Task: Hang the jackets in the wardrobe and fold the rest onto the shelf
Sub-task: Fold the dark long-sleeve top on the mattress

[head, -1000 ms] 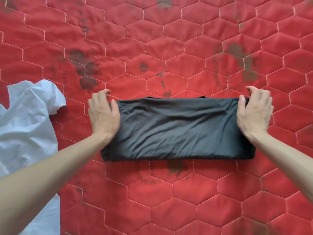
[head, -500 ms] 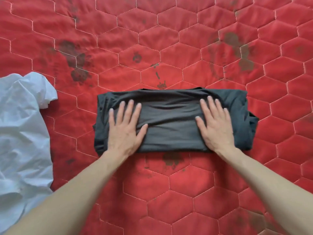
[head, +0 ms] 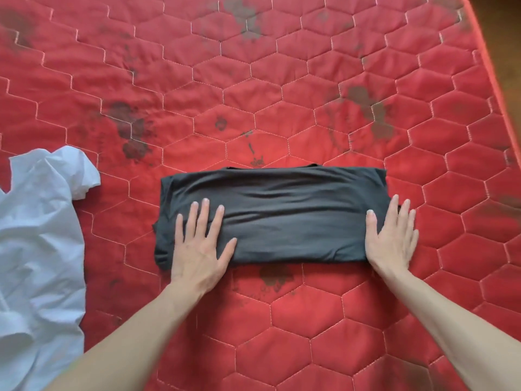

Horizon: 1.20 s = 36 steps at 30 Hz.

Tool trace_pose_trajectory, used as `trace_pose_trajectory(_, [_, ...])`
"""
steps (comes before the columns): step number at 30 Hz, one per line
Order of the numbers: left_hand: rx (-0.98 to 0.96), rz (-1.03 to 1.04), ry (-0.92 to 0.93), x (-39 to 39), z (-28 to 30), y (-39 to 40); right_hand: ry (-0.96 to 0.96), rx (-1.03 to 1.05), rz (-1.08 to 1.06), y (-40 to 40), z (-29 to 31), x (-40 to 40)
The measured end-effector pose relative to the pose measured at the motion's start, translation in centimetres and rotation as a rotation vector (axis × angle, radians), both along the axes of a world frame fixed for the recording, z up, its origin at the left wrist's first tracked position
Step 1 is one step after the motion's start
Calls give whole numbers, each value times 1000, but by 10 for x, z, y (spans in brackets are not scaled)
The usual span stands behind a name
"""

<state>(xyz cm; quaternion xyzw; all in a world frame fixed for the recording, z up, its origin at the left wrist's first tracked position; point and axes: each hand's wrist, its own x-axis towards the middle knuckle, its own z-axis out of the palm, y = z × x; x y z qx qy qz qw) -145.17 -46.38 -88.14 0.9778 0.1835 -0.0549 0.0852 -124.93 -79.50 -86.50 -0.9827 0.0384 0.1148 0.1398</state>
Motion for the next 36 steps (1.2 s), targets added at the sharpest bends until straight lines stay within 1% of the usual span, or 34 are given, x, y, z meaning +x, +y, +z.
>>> trace_pose_trajectory(2, [-30, -150, -27, 0, -4, -36, 2, 39, -90, -7, -1, -14])
trace_pose_trajectory(6, [-92, -315, -84, 26, -8, -109, -38, 148, -162, -11, -4, -31])
trace_pose_trajectory(8, [-107, -400, -71, 39, -6, -137, -92, 237, -178, -10, -1, -35])
trace_pose_trajectory(10, [-120, -442, -13, 45, -2, -156, -125, 345, -204, -8, 5, -36])
trace_pose_trajectory(12, [-136, -437, 69, 47, 3, -164, -39, 547, -335, -7, 11, -29])
trace_pose_trajectory(14, [-161, -439, 136, 48, 11, -163, 109, 752, -571, -5, 21, -18])
trace_pose_trajectory(15, [-185, -443, 158, 49, 16, -160, 197, 808, -646, -5, 27, -13])
trace_pose_trajectory(17, [-257, -447, 172, 52, 26, -152, 344, 828, -636, -1, 38, -6])
trace_pose_trajectory(18, [-309, -437, 158, 53, 31, -147, 354, 827, -599, 1, 41, -5])
trace_pose_trajectory(20, [-500, -336, 74, 52, 40, -140, 277, 839, -526, 12, 48, -6])
trace_pose_trajectory(21, [-640, -223, 24, 51, 45, -138, 240, 849, -476, 20, 54, -8])
trace_pose_trajectory(24, [-1065, 285, -83, 51, 61, -131, 156, 809, -201, 56, 73, -21])
trace_pose_trajectory(25, [-1167, 451, -123, 53, 66, -128, 138, 803, -123, 69, 79, -29])
trace_pose_trajectory(26, [-1234, 583, -166, 57, 72, -124, 127, 798, -74, 82, 85, -38])
trace_pose_trajectory(28, [-1403, 759, -212, 68, 84, -109, 104, 785, -32, 110, 94, -58])
trace_pose_trajectory(30, [-1660, 878, -189, 77, 99, -93, 98, 792, -1, 141, 102, -81])
trace_pose_trajectory(32, [-1866, 957, -198, 81, 111, -76, 146, 800, 40, 170, 108, -105])
trace_pose_trajectory(34, [-1939, 927, -235, 78, 118, -57, 233, 751, 104, 193, 109, -125])
trace_pose_trajectory(36, [-1871, 879, -243, 68, 117, -35, 304, 705, 182, 209, 111, -141])
